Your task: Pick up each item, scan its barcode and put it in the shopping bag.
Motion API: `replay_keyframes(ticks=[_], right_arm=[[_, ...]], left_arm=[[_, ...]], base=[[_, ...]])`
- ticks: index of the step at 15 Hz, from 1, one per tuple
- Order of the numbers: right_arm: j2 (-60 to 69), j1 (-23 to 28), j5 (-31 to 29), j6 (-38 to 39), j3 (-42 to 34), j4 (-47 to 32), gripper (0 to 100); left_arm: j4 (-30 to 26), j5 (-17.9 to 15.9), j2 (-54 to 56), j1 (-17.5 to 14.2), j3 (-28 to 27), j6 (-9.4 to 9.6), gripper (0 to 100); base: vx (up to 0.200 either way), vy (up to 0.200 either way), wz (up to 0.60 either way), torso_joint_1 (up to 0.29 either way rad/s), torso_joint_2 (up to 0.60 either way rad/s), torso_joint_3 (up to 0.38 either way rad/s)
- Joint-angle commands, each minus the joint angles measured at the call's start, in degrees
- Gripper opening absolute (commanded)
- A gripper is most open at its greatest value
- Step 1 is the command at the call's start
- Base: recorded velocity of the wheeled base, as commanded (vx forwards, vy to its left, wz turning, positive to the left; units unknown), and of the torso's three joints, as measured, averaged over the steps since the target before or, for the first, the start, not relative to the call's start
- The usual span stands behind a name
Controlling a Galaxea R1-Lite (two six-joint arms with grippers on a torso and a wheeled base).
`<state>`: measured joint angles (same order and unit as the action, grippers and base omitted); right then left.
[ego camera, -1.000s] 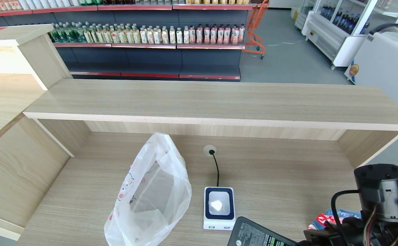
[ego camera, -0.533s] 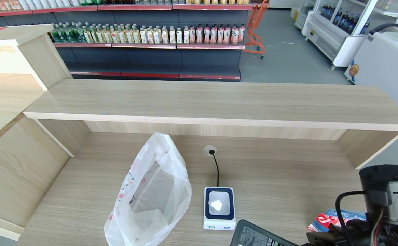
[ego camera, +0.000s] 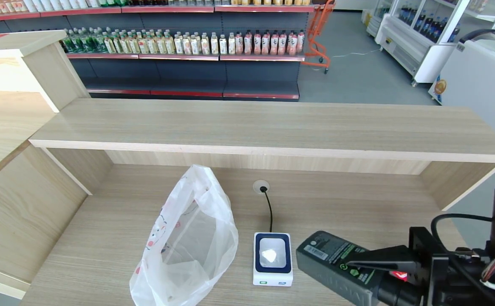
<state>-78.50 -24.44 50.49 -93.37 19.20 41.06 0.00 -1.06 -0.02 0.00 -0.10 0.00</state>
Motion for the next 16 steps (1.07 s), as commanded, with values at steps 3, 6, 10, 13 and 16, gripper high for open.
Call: replay_keyframes(ticks=[3, 6, 10, 13, 16], right_arm=[[5.1, 12.8, -11.1, 48.5, 0.8, 0.3, 0], [4.5, 12.2, -15.2, 82.6, 0.5, -5.5, 0], [-2.1, 9.9, -15.3, 101.2, 0.2, -9.2, 0], [-11.5, 9.7, -15.3, 102.7, 2.5, -6.3, 0], [-18.7, 8.1, -15.3, 104.3, 7.5, -5.7, 0]], left_arm=[[0.0, 0.0, 0.0, 0.0, 0.0, 0.00, 100], [0.0, 0.0, 0.0, 0.0, 0.0, 0.00, 100], [0.1, 0.0, 0.0, 0.0, 0.0, 0.00, 100], [0.1, 0.0, 0.0, 0.0, 0.0, 0.00, 100], [0.1, 0.0, 0.0, 0.0, 0.0, 0.00, 100]], base=[[0.000, 0.000, 0.00, 0.000, 0.00, 0.000], [0.000, 0.000, 0.00, 0.000, 0.00, 0.000], [0.000, 0.000, 0.00, 0.000, 0.00, 0.000], [0.000, 0.000, 0.00, 0.000, 0.00, 0.000], [0.000, 0.000, 0.00, 0.000, 0.00, 0.000]])
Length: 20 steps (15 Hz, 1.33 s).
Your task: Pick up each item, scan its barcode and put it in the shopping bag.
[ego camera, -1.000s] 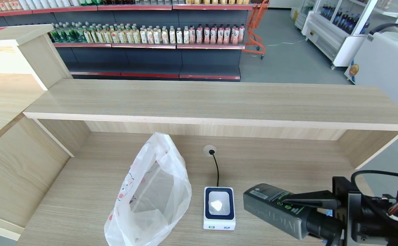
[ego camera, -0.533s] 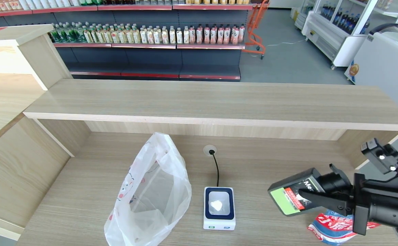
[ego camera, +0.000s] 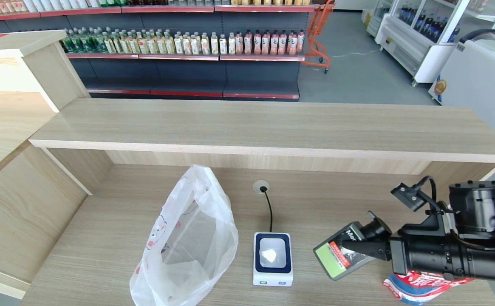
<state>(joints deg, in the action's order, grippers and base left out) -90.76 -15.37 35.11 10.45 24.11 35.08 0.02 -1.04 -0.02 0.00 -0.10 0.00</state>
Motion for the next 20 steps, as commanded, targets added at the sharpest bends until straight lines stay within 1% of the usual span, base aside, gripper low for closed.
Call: replay_keyframes(ticks=[1, 3, 6, 7, 9, 11, 17, 18, 20], right_arm=[[-8.3, -1.9, 0.0, 0.5, 4.1, 0.2, 0], [-10.0, -3.0, 0.0, 0.5, 5.4, 0.2, 0], [-12.9, -6.2, 0.0, 0.5, 6.4, 1.0, 0], [-14.0, -6.7, -0.3, 0.4, 6.4, 2.6, 0], [-16.7, -8.0, -3.1, 0.0, 6.1, 5.6, 0], [-18.4, -9.0, -4.7, -1.0, 5.9, 7.8, 0], [-24.6, -13.1, -4.9, -1.7, 7.7, 14.0, 0], [-25.8, -13.6, -5.6, -1.7, 9.0, 14.9, 0], [-28.5, -14.5, -9.6, -2.4, 12.1, 15.9, 0]], left_arm=[[0.1, 0.0, 0.0, 0.0, 0.0, 0.00, 100], [0.0, 0.0, 0.0, 0.0, 0.0, 0.00, 100], [0.1, 0.0, 0.0, 0.0, 0.0, 0.00, 100], [0.1, 0.0, 0.0, 0.0, 0.0, 0.00, 100], [0.0, 0.0, 0.0, 0.0, 0.0, 0.00, 100], [0.0, 0.0, 0.0, 0.0, 0.0, 0.00, 100], [0.1, 0.0, 0.0, 0.0, 0.0, 0.00, 100], [0.0, 0.0, 0.0, 0.0, 0.0, 0.00, 100], [0.0, 0.0, 0.0, 0.0, 0.0, 0.00, 100]], base=[[0.000, 0.000, 0.00, 0.000, 0.00, 0.000], [0.000, 0.000, 0.00, 0.000, 0.00, 0.000], [0.000, 0.000, 0.00, 0.000, 0.00, 0.000], [0.000, 0.000, 0.00, 0.000, 0.00, 0.000], [0.000, 0.000, 0.00, 0.000, 0.00, 0.000], [0.000, 0.000, 0.00, 0.000, 0.00, 0.000], [0.000, 0.000, 0.00, 0.000, 0.00, 0.000], [0.000, 0.000, 0.00, 0.000, 0.00, 0.000], [0.000, 0.000, 0.00, 0.000, 0.00, 0.000]])
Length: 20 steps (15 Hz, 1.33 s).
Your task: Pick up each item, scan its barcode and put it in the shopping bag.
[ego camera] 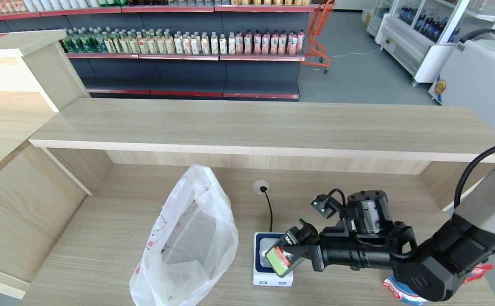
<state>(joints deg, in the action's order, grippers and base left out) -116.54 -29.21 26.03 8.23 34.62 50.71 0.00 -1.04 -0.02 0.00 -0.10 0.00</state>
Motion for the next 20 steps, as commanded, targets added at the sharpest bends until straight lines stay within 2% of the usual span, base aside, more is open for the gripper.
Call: replay_keyframes(ticks=[1, 7, 8, 10, 11, 12, 15, 16, 18, 20], right_arm=[[-3.7, -0.8, -1.2, -0.8, 2.6, 0.6, 0], [-4.0, -1.3, -1.3, -1.0, 3.2, 1.1, 0], [-2.2, -1.3, -1.1, 1.7, 3.9, 3.2, 0], [7.5, -1.0, -0.8, 15.3, 1.2, 6.2, 0], [10.5, -0.4, -0.7, 15.9, 0.9, 5.6, 0], [13.7, 1.5, -0.7, 15.1, 0.2, 4.6, 0], [22.8, 6.4, -0.5, 0.4, -8.3, 4.4, 0], [24.4, 8.0, 1.5, -3.7, -11.9, 5.0, 0], [27.1, 8.9, 2.8, -6.3, -18.7, 8.3, 0], [28.4, 9.0, 2.4, -6.3, -22.1, 10.2, 0]], left_arm=[[0.0, 0.0, 0.0, 0.0, 0.0, 0.00, 100], [0.0, 0.0, 0.0, 0.0, 0.0, 0.00, 100], [0.1, 0.0, 0.0, 0.0, 0.0, 0.00, 100], [0.0, 0.0, 0.0, 0.0, 0.0, 0.00, 100], [0.1, 0.0, 0.0, 0.0, 0.0, 0.00, 100], [0.0, 0.0, 0.0, 0.0, 0.0, 0.00, 100], [0.1, 0.0, 0.0, 0.0, 0.0, 0.00, 100], [0.0, 0.0, 0.0, 0.0, 0.0, 0.00, 100], [0.0, 0.0, 0.0, 0.0, 0.0, 0.00, 100], [0.0, 0.0, 0.0, 0.0, 0.0, 0.00, 100]], base=[[0.000, 0.000, 0.00, 0.000, 0.00, 0.000], [0.000, 0.000, 0.00, 0.000, 0.00, 0.000], [0.000, 0.000, 0.00, 0.000, 0.00, 0.000], [0.000, 0.000, 0.00, 0.000, 0.00, 0.000], [0.000, 0.000, 0.00, 0.000, 0.00, 0.000], [0.000, 0.000, 0.00, 0.000, 0.00, 0.000], [0.000, 0.000, 0.00, 0.000, 0.00, 0.000], [0.000, 0.000, 0.00, 0.000, 0.00, 0.000], [0.000, 0.000, 0.00, 0.000, 0.00, 0.000], [0.000, 0.000, 0.00, 0.000, 0.00, 0.000]])
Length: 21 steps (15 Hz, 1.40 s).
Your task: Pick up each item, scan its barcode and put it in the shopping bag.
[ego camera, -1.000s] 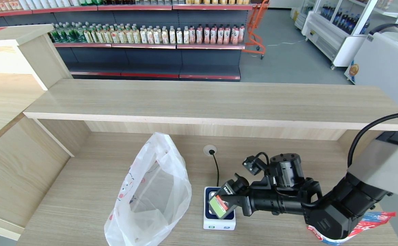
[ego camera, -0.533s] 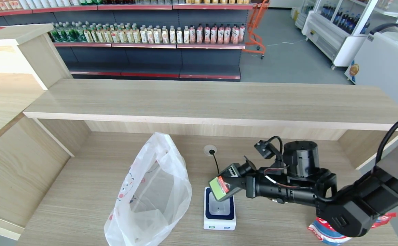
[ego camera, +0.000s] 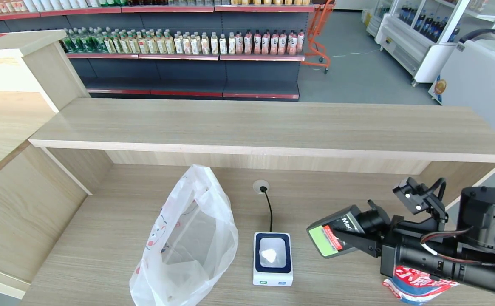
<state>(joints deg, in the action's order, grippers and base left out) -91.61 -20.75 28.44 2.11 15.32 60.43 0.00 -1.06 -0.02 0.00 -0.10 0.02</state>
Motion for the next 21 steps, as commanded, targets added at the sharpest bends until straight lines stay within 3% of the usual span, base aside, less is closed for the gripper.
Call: replay_keyframes(ticks=[1, 4, 10, 13, 16, 21], right_arm=[[4.2, 0.9, -0.1, -0.1, -3.6, 0.6, 0], [5.0, 2.2, 0.0, 0.4, -4.7, 0.5, 0], [5.6, 2.2, 0.0, 10.0, -4.6, -1.6, 0], [3.8, 1.1, 0.1, 10.2, -3.6, -3.7, 0], [-0.9, -0.7, 0.0, 10.2, -2.7, -3.6, 0], [-14.6, -5.4, -3.0, 11.5, 6.8, -3.1, 0]], left_arm=[[0.0, 0.0, 0.0, 0.0, 0.0, -0.02, 100], [0.0, 0.0, 0.0, 0.0, 0.0, 0.15, 100], [0.0, 0.0, 0.0, 0.0, 0.0, 0.15, 100], [0.0, 0.1, 0.0, 0.0, 0.0, 0.06, 100], [0.0, 0.1, 0.0, 0.0, 0.0, -0.02, 100], [0.0, 0.1, 0.0, 0.0, 0.0, -0.02, 100]], base=[[0.000, 0.000, 0.00, 0.000, 0.00, 0.000], [0.000, 0.000, 0.00, 0.000, 0.00, 0.000], [0.000, 0.200, 0.00, -0.004, 0.00, 0.002], [0.000, 0.200, 0.00, 0.002, 0.01, -0.001], [0.000, 0.000, 0.00, 0.000, 0.00, 0.000], [0.000, 0.000, 0.00, 0.000, 0.00, 0.000]])
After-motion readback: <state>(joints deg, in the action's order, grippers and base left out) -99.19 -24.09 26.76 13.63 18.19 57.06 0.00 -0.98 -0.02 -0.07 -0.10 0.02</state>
